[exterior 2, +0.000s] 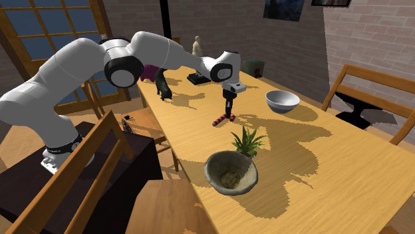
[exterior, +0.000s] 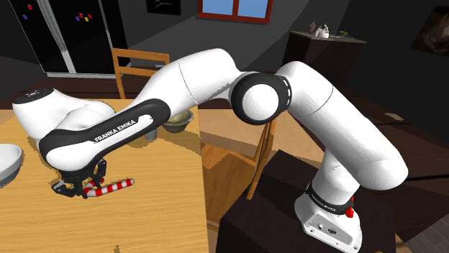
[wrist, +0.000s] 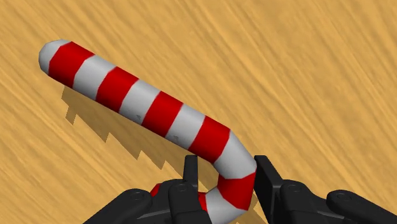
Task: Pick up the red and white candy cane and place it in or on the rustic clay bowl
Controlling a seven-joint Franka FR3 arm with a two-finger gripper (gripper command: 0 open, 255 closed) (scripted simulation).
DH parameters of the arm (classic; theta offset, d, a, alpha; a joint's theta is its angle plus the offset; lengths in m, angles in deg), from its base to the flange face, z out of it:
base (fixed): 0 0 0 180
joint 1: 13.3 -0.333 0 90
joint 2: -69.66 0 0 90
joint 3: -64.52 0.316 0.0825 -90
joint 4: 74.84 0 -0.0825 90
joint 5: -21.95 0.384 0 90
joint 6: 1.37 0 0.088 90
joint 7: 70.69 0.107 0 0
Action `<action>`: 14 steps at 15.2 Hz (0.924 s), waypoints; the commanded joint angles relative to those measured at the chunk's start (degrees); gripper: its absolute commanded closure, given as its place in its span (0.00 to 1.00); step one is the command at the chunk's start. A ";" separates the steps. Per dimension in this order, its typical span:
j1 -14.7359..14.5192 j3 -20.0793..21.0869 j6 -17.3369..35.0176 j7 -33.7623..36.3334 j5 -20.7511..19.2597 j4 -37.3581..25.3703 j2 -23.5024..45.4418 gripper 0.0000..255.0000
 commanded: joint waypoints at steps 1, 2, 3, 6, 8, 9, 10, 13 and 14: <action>0.00 0.00 0.00 0.00 0.00 -0.01 0.00 1.00; 0.01 0.00 0.03 0.01 0.00 0.05 -0.03 1.00; 0.04 0.09 -0.42 -0.05 0.09 0.00 -0.44 1.00; 0.11 0.33 -1.84 -0.23 0.36 -0.28 -1.59 1.00; 0.13 0.48 -2.83 -0.36 0.53 -0.59 -2.28 1.00; 0.12 0.55 -3.36 -0.43 0.62 -0.83 -2.59 1.00; 0.12 0.62 -3.89 -0.51 0.71 -1.05 -2.91 1.00; 0.09 0.82 -5.50 -0.73 0.96 -1.81 -3.80 1.00; 0.05 0.88 -6.08 -0.81 1.05 -2.18 -4.04 1.00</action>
